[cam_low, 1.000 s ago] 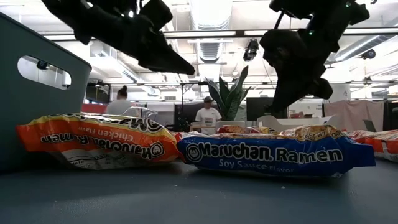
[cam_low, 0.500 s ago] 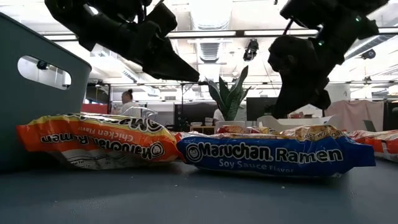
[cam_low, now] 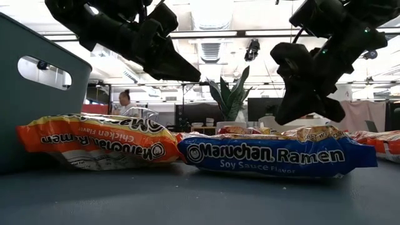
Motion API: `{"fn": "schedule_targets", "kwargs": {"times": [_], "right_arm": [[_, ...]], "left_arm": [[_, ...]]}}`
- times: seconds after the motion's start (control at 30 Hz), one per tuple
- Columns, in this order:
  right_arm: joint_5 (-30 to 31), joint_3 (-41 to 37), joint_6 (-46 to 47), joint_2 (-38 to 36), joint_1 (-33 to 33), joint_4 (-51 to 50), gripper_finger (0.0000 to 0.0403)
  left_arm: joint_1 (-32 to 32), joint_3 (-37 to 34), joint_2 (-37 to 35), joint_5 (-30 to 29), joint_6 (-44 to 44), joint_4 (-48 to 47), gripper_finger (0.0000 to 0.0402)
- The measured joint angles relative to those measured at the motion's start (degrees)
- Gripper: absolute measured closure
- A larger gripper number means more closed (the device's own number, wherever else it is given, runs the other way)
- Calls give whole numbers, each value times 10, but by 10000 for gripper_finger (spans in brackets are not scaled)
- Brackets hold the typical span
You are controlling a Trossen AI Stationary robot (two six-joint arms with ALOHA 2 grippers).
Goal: Sort Maruchan noodles
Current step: Put the red noodle pack into the white bin
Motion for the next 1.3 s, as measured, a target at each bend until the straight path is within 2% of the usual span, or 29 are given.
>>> {"fn": "schedule_targets", "kwargs": {"times": [0.1,0.4,0.6,0.9,1.13,1.3], "right_arm": [[-6,3,11,0,0,1,334],[-12,12,50,0,0,1,183],[-25,7,72,5,0,1,118],[23,1,97,41,0,14,80],[26,1,98,104,-18,98,78],[28,1,76,148,-32,193,78]], "left_arm": [[0,0,0,0,0,0,235],[0,0,13,0,-3,29,235],[0,-1,44,0,-16,66,235],[0,-1,77,0,-16,96,235],[0,-1,78,0,-15,95,235],[0,-1,90,-1,-20,96,235]]}}
